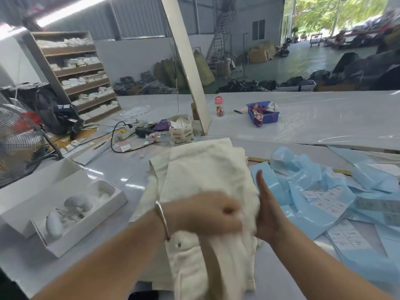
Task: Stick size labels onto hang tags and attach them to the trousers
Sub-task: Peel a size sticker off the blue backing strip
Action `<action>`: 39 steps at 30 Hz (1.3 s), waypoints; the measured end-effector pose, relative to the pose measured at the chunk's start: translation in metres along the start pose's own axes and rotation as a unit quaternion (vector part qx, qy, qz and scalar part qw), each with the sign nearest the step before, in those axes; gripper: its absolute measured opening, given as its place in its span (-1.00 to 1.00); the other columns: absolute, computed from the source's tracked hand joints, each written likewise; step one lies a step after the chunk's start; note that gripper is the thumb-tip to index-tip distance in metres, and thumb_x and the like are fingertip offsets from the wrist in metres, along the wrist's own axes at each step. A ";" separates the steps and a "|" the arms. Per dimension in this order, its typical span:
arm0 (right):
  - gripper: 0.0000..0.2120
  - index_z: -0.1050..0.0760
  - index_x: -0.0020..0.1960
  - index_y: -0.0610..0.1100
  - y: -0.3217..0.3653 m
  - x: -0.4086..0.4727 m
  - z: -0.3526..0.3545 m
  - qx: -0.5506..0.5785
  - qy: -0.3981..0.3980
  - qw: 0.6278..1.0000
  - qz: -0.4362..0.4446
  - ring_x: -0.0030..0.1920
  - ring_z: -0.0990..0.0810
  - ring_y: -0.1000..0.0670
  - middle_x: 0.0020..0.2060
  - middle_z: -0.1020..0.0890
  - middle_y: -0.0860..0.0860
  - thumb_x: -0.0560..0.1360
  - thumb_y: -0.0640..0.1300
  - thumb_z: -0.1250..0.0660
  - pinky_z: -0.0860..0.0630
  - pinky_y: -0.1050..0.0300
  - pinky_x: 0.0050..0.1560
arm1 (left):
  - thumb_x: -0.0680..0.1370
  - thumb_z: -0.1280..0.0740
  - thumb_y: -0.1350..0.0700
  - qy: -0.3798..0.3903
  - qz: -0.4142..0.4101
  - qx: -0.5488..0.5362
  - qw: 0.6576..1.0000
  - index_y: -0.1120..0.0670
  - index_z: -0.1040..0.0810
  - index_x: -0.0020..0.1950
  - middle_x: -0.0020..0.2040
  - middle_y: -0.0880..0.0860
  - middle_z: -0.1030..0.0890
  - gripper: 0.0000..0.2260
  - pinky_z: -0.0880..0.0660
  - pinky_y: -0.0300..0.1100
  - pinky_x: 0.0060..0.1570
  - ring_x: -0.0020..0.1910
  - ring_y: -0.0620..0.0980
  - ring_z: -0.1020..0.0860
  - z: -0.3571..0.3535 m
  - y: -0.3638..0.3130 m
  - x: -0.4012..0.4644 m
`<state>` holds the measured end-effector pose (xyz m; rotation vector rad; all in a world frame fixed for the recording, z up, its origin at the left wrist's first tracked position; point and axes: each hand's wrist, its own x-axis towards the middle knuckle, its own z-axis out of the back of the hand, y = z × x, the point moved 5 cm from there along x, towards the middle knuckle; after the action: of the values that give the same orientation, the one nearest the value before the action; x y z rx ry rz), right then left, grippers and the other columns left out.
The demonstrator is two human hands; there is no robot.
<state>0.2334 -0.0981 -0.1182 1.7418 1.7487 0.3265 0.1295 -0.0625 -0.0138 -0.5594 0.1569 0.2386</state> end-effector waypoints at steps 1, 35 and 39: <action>-0.35 -0.47 0.36 -0.19 0.001 0.002 0.000 -0.051 -0.043 0.998 0.011 0.28 -0.50 -0.26 0.26 -0.54 -0.24 0.47 0.26 -0.29 -0.36 -0.21 0.36 | 0.51 -0.29 -0.11 0.069 0.004 -0.070 0.995 0.08 -0.59 -0.17 -0.29 -0.22 -0.61 -0.73 -0.41 -0.37 -0.23 -0.31 -0.23 -0.52 -0.022 0.006 -0.008; 0.01 -0.12 0.51 -0.33 -0.035 -0.176 0.025 0.098 0.169 0.981 -0.005 0.48 -0.17 -0.33 0.49 -0.16 -0.32 0.44 0.48 -0.09 -0.08 -0.24 0.49 | -0.08 -0.67 0.14 -0.219 -0.128 -0.601 0.758 0.15 -0.73 -0.23 -0.25 0.09 -0.71 -0.55 -0.61 -0.14 -0.28 -0.28 0.05 -0.69 0.028 -0.085 -0.047; -0.17 -0.22 0.48 -0.34 -0.024 -0.221 0.031 0.021 0.173 0.985 0.012 0.36 -0.39 -0.31 0.37 -0.40 -0.33 0.53 0.33 -0.11 -0.28 -0.20 0.37 | 0.20 -0.46 0.36 -0.213 -0.145 -0.566 0.783 0.15 -0.73 -0.21 -0.22 0.08 -0.71 -0.78 -0.62 -0.11 -0.22 -0.22 0.06 -0.69 0.027 -0.156 -0.034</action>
<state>0.2139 -0.3211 -0.0985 1.8198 1.9873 0.6406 0.1410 -0.1818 0.0948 -1.7000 -0.5698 0.1287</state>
